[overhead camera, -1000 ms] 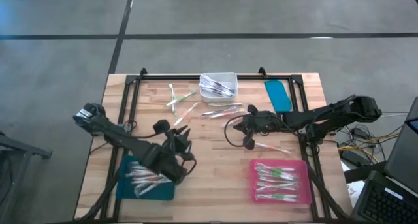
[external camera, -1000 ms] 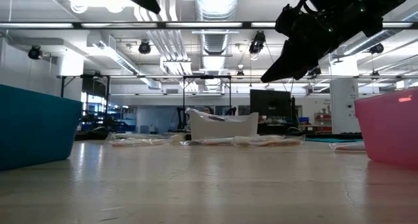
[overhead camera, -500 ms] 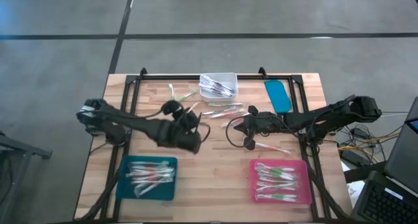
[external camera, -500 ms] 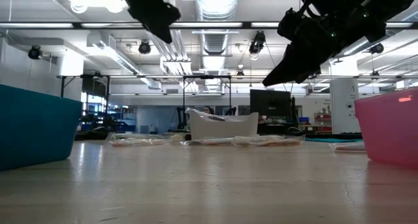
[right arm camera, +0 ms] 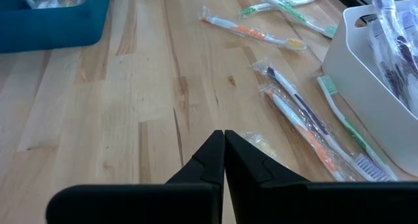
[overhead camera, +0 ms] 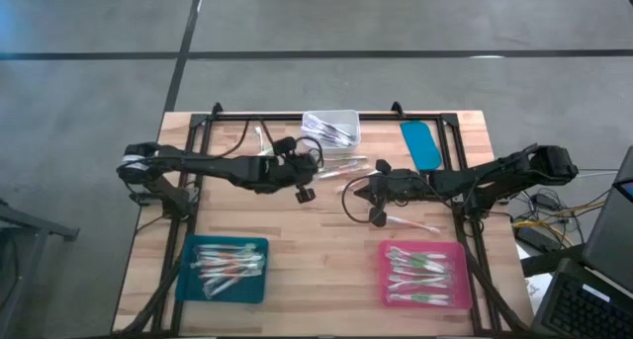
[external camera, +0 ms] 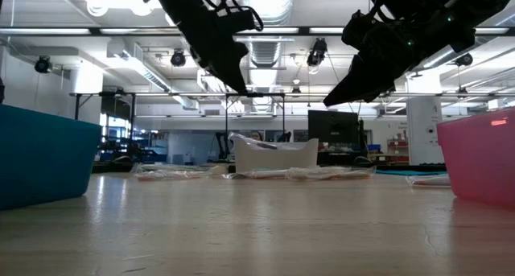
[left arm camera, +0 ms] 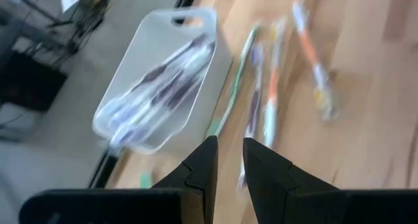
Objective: Pick & Place Toothbrushes
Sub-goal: Put the orange toothbrush into the blue bin
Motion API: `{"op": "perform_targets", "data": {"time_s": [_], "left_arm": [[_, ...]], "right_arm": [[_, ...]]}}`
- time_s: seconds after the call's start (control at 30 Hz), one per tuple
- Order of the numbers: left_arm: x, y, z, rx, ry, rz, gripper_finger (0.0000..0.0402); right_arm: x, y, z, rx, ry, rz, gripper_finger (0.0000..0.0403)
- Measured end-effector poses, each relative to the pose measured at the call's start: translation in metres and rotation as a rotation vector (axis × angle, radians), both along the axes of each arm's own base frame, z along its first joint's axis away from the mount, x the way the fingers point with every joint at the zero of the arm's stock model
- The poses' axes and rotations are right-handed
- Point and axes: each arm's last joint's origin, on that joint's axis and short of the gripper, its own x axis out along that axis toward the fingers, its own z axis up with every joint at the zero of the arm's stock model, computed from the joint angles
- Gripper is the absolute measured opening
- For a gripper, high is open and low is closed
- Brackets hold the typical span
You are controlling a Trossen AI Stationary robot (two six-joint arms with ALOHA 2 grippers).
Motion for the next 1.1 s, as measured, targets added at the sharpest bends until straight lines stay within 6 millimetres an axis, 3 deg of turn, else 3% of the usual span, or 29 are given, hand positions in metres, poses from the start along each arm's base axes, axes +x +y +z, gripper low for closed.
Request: {"op": "perform_targets", "data": {"time_s": [0.17, 0.33, 0.57, 0.83, 1.1], "left_arm": [[-0.01, 0.009, -0.001, -0.022, -0.137, -0.023, 0.0078], [-0.029, 0.014, 0.002, -0.085, -0.393, -0.106, 0.0078], [-0.059, 0.022, -0.012, -0.137, -0.707, -0.255, 0.0078], [-0.088, 0.027, -0.035, -0.201, -0.751, -0.145, 0.0078], [-0.096, 0.028, -0.046, -0.184, -0.738, -0.048, 0.0078]], "right_arm": [[0.0, 0.0, 0.0, 0.003, -0.001, -0.002, 0.0008], [0.0, 0.0, 0.0, 0.007, -0.005, -0.004, 0.0008], [0.001, 0.0, 0.002, 0.009, -0.028, -0.005, 0.0008], [0.001, 0.0, 0.002, 0.009, -0.031, -0.005, 0.0008], [0.001, 0.0, 0.003, 0.031, -0.037, -0.018, 0.0008]]}}
